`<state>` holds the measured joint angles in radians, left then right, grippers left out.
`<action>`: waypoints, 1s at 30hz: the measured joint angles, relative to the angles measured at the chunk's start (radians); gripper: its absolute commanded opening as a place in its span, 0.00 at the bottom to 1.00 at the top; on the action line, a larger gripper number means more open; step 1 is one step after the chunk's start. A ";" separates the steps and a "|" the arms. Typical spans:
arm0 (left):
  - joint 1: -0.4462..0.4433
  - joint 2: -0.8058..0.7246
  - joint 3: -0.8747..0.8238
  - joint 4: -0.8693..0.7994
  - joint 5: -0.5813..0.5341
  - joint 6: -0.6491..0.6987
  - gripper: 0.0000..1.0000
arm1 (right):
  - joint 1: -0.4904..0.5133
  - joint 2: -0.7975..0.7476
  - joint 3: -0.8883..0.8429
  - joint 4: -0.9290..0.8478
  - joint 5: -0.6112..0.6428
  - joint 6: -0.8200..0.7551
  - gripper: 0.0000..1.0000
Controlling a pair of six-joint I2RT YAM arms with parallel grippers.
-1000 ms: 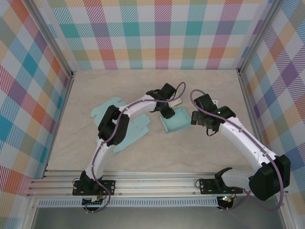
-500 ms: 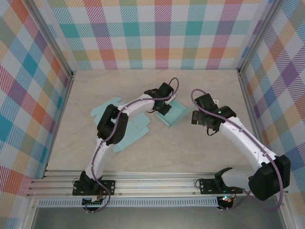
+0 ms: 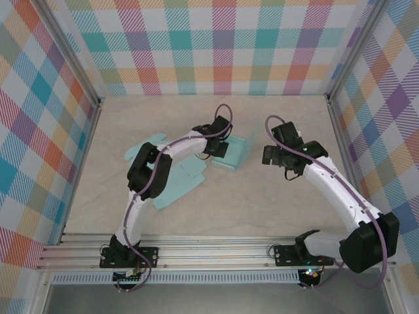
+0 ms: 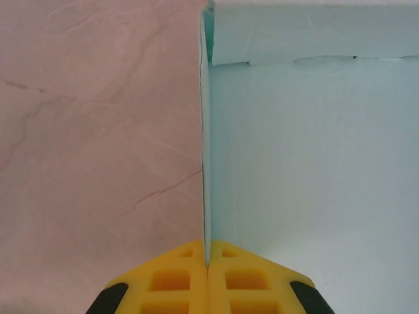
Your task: Fold the paper box
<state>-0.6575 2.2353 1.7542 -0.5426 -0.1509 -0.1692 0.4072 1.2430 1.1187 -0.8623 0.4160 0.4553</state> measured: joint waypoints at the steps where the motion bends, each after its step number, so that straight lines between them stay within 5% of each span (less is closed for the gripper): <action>1: 0.000 -0.008 -0.013 0.005 -0.008 -0.026 0.01 | 0.000 0.000 0.000 0.003 -0.007 -0.001 1.00; 30: -0.064 -0.114 -0.268 0.314 -0.131 -0.570 0.05 | -0.002 -0.034 -0.066 0.061 -0.113 -0.026 1.00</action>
<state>-0.7219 2.1208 1.4860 -0.2283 -0.2817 -0.7395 0.4049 1.2087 1.0531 -0.8013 0.3035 0.4294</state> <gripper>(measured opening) 0.049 0.997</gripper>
